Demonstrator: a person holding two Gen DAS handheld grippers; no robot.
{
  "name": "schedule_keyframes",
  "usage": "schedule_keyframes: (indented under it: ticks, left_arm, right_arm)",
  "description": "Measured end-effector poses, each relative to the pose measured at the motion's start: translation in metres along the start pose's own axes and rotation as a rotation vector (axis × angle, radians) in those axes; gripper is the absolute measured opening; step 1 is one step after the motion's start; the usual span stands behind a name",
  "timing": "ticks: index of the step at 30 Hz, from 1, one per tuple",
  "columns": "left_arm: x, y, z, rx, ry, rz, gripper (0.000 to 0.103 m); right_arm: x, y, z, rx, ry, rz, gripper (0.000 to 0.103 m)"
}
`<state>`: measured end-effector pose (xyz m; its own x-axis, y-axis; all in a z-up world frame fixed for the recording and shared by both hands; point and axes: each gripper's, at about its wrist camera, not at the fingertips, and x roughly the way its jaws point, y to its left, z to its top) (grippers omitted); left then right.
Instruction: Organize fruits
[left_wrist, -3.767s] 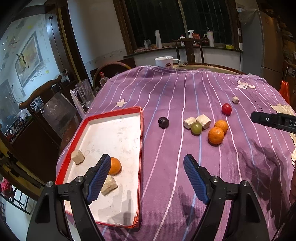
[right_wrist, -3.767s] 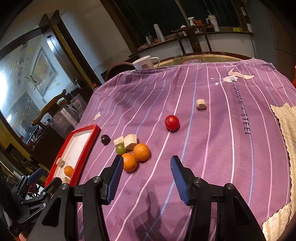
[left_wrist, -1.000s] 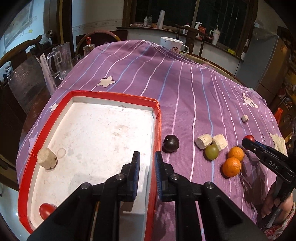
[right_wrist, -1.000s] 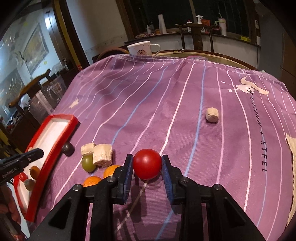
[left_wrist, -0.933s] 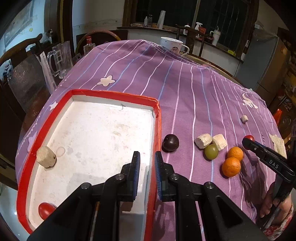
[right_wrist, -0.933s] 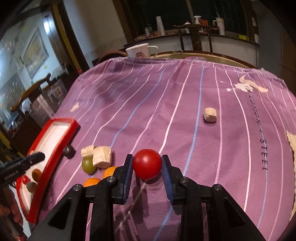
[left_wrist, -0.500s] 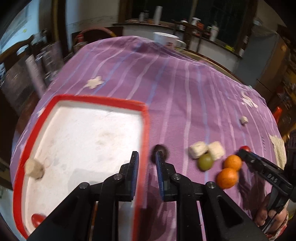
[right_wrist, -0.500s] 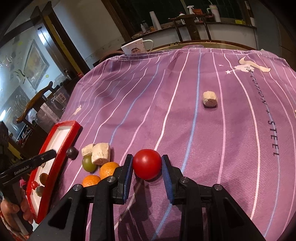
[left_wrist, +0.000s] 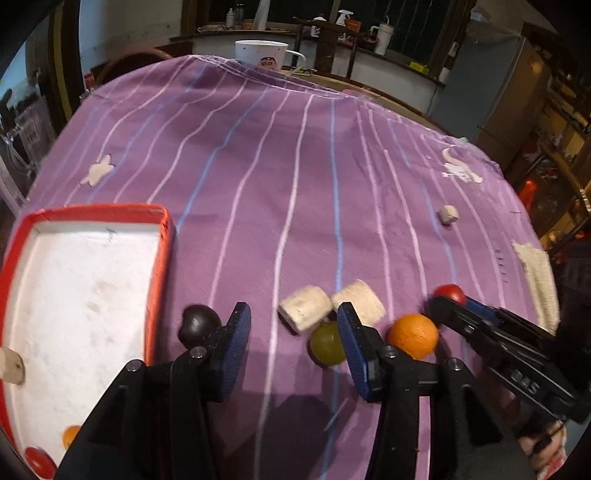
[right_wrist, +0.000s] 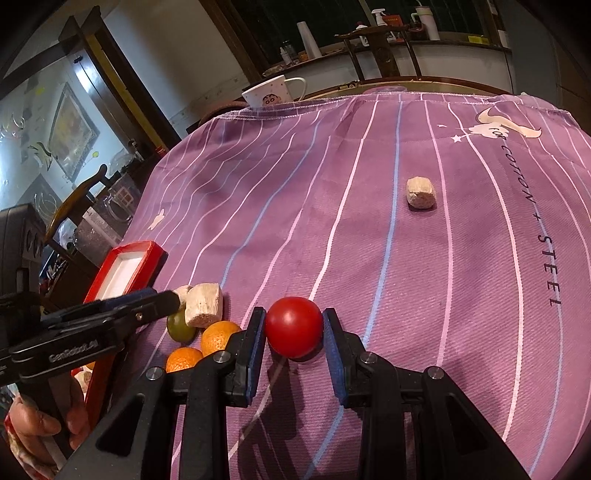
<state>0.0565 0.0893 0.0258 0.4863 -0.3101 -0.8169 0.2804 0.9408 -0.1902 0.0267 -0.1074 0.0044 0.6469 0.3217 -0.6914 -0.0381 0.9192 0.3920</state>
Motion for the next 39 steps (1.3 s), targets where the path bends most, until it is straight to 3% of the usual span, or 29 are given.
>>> schedule_keyframes:
  ticks: [5, 12, 13, 14, 16, 24, 27, 32, 39]
  left_arm:
    - [0.005, -0.012, -0.011, 0.080, 0.019, 0.017, 0.048]
    - [0.017, -0.022, -0.011, 0.076, 0.007, -0.019, 0.048]
    - [0.017, -0.022, -0.011, 0.075, 0.003, -0.018, 0.045]
    - [0.017, -0.022, -0.012, 0.076, -0.005, -0.012, 0.031]
    - [0.015, -0.021, -0.014, 0.079, -0.010, -0.025, 0.023]
    - [-0.014, -0.012, -0.028, 0.075, -0.054, 0.023, 0.023]
    - [-0.038, 0.007, -0.030, 0.047, -0.076, 0.022, 0.023]
    - [-0.072, 0.070, -0.029, -0.049, -0.111, 0.081, 0.023]
    - [-0.073, 0.167, -0.013, -0.233, -0.085, 0.169, 0.023]
  right_arm:
    - [0.003, -0.001, 0.000, 0.009, 0.008, 0.008, 0.034]
    - [0.002, -0.001, 0.000, 0.007, 0.008, 0.007, 0.034]
    - [0.002, -0.001, 0.000, 0.005, 0.008, 0.007, 0.034]
    - [0.002, -0.001, 0.000, 0.002, 0.007, 0.007, 0.034]
    - [0.001, 0.002, 0.000, -0.016, 0.001, 0.002, 0.034]
    - [-0.008, 0.030, -0.004, -0.136, -0.048, -0.031, 0.034]
    - [-0.016, 0.042, -0.003, -0.169, -0.064, -0.025, 0.034]
    - [-0.030, 0.078, 0.001, -0.206, -0.053, 0.058, 0.034]
    - [0.000, 0.152, 0.003, -0.253, 0.055, 0.195, 0.034]
